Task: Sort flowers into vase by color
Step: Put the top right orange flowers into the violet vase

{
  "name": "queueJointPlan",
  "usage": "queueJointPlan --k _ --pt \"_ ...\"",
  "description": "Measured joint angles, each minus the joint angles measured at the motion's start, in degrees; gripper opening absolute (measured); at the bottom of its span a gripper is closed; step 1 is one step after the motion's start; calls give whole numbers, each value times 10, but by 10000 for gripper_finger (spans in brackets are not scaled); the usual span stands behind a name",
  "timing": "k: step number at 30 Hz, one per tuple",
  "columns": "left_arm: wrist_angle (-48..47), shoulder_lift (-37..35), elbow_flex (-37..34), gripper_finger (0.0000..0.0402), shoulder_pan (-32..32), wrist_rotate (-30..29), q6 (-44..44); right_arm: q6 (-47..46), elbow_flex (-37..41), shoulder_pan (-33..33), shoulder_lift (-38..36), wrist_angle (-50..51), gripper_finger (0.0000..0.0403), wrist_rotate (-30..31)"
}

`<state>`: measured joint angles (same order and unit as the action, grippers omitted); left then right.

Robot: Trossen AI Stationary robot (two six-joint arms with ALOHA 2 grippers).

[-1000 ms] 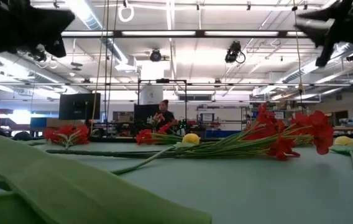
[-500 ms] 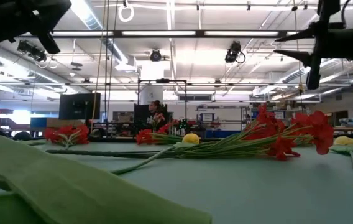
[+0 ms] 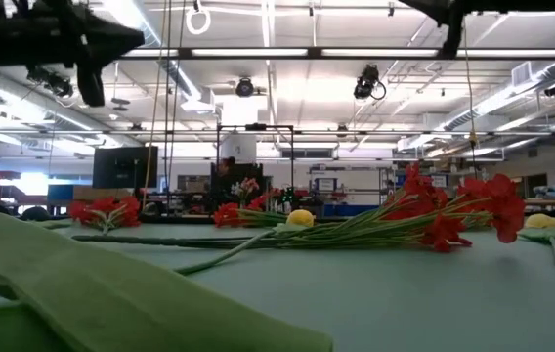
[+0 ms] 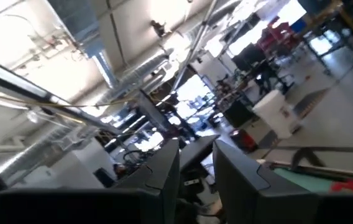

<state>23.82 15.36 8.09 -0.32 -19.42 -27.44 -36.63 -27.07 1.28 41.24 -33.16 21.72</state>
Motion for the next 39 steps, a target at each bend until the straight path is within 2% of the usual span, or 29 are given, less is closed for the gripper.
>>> queueJointPlan --k 5,7,10,13,17,20,26,28,32,39 --pt "-164 52 93 40 0 2 -1 -30 -22 -1 28 -9 107 -5" --pt "-238 74 133 40 1 2 -3 -39 -22 4 40 -9 106 30" --pt "-308 111 182 40 2 0 -5 -108 -22 25 59 34 102 91" --pt "-331 145 210 40 2 -4 -5 -196 -22 60 82 127 97 84" --pt "-334 179 224 40 12 -4 -14 -316 -24 102 123 220 86 39" --pt "-339 195 223 40 25 1 -45 -357 -56 134 156 342 75 -8" --pt "-372 212 223 40 51 64 -113 -387 -157 215 233 648 68 -82" --pt "-385 219 223 40 52 71 -112 -379 -171 245 258 703 74 -95" --pt "-378 224 223 40 51 82 -105 -345 -172 303 300 717 107 -135" --pt "-370 224 224 40 51 82 -104 -331 -167 387 364 732 206 -181"
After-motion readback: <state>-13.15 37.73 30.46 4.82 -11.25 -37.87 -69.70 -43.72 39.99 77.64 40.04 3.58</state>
